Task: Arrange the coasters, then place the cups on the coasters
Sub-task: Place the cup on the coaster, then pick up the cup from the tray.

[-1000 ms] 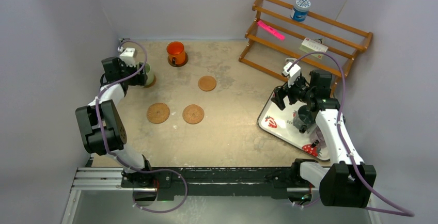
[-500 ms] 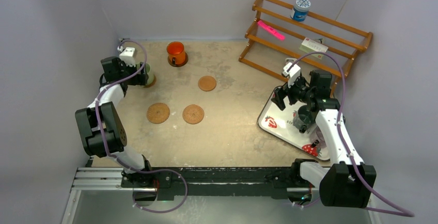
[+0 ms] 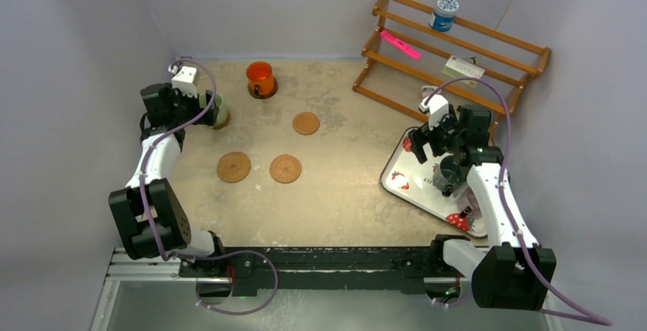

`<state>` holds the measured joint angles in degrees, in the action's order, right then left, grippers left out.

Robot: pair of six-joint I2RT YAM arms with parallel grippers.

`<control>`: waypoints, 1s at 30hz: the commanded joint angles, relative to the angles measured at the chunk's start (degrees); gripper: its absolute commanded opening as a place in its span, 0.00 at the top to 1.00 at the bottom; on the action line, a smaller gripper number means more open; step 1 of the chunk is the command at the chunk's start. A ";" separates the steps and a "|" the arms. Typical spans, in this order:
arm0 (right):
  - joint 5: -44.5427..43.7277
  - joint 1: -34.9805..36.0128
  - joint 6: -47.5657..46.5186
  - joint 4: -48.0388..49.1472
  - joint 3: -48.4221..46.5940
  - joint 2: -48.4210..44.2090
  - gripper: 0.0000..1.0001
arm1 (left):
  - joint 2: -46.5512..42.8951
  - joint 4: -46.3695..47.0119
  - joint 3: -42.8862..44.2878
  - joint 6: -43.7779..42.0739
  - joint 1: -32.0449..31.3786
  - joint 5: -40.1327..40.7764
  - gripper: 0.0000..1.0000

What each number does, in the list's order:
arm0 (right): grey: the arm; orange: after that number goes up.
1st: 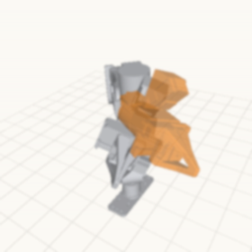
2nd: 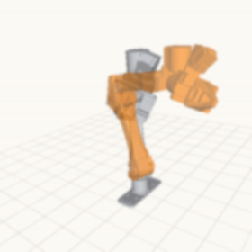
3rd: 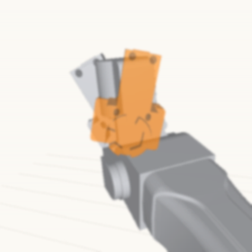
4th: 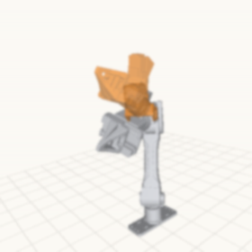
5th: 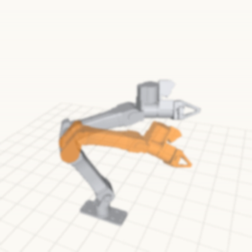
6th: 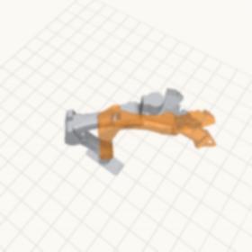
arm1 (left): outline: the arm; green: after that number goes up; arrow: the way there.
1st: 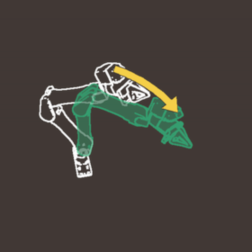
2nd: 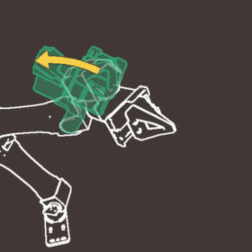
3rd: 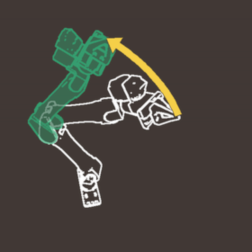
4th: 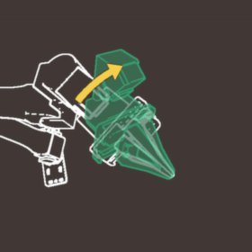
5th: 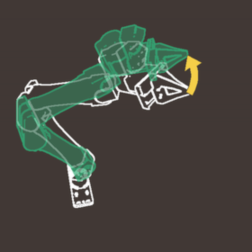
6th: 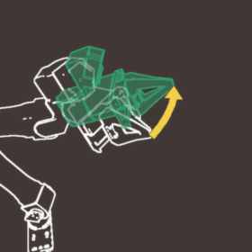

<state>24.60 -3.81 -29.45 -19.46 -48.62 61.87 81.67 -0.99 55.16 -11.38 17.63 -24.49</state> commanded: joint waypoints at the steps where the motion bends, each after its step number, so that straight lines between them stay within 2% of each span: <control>1: -11.23 -0.21 -0.58 -2.17 -1.87 -2.51 0.01 | -3.19 -0.98 -1.05 -1.84 0.73 -1.93 0.08; 3: -15.03 -0.23 -1.46 -2.77 -1.70 -3.15 0.01 | -4.10 -1.18 -1.67 -2.06 0.73 -2.17 0.00; 11: -24.06 -0.53 -5.11 -5.60 -0.53 -3.26 0.01 | -6.87 -1.94 -3.71 -2.68 0.70 -3.94 0.00; 19: -24.42 -2.94 -12.02 -11.74 -1.23 -6.03 0.01 | -9.27 -2.42 -5.47 -3.65 0.73 -5.18 0.00; 23: -23.20 -7.71 -15.83 -15.06 -3.19 -6.18 0.01 | -9.85 -2.53 -5.82 -3.65 0.74 -6.06 0.00; 30: -13.61 -23.93 -21.85 -16.90 -7.32 -1.40 0.01 | -9.71 -2.24 -6.28 -3.22 0.72 -7.31 0.00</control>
<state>4.25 -20.27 -46.24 -34.00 -51.35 57.49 73.25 -4.40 49.71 -14.11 17.89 -29.32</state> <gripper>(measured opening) 0.987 0.998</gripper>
